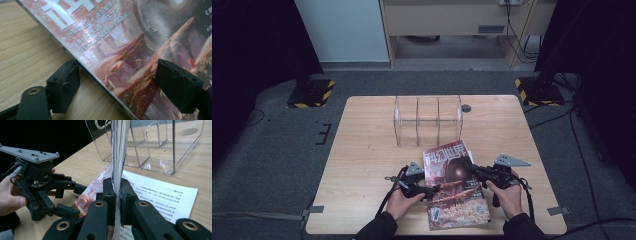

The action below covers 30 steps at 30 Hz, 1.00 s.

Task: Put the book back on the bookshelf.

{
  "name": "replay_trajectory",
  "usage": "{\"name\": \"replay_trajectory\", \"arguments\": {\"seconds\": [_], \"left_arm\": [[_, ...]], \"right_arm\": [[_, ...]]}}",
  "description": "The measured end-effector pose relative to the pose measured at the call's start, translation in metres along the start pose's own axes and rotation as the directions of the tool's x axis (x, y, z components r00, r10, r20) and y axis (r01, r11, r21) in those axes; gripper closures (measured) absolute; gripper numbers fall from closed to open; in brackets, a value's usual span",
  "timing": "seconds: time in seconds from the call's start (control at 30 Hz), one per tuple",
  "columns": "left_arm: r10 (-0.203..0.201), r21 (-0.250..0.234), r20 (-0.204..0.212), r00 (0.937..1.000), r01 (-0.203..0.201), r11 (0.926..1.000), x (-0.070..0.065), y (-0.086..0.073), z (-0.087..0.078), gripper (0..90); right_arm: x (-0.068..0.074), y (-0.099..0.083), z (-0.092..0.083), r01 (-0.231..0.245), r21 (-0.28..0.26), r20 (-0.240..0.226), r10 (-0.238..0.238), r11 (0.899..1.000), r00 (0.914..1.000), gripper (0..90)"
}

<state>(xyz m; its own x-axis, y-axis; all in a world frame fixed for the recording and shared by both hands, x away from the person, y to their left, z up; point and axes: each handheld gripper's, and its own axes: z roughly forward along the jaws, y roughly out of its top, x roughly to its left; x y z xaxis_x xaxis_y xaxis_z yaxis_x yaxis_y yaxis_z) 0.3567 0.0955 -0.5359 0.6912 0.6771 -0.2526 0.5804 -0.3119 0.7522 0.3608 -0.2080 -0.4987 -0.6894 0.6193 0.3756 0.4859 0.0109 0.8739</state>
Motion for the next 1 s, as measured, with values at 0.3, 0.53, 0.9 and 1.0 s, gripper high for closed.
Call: {"name": "replay_trajectory", "arguments": {"seconds": [0.3, 0.53, 0.9, 1.0], "left_arm": [[-0.021, -0.012, 0.02, 0.9996, 0.021, 0.9997, 0.003, -0.001, -0.002, 26.2], [0.009, 0.001, 0.051, 0.9987, -0.009, 1.0, -0.003, -0.001, 0.001, 35.7], [-0.004, 0.003, 0.048, 0.9988, 0.004, 1.0, -0.001, -0.002, -0.001, 45.3], [-0.011, 0.002, 0.05, 0.9987, 0.011, 0.9999, -0.001, -0.001, -0.001, 45.6]], "right_arm": [[-0.004, -0.009, 0.007, -0.015, 0.055, 0.054, 0.012, 0.998, 0.9985, 84.3], [-0.003, -0.02, 0.018, -0.008, 0.155, 0.083, -0.005, 0.988, 0.9965, 82.7], [-0.009, -0.023, 0.02, 0.008, 0.315, 0.231, -0.085, 0.949, 0.9693, 47.9], [-0.011, -0.021, 0.018, 0.032, 0.326, 0.265, -0.124, 0.945, 0.9562, 47.6]]}}
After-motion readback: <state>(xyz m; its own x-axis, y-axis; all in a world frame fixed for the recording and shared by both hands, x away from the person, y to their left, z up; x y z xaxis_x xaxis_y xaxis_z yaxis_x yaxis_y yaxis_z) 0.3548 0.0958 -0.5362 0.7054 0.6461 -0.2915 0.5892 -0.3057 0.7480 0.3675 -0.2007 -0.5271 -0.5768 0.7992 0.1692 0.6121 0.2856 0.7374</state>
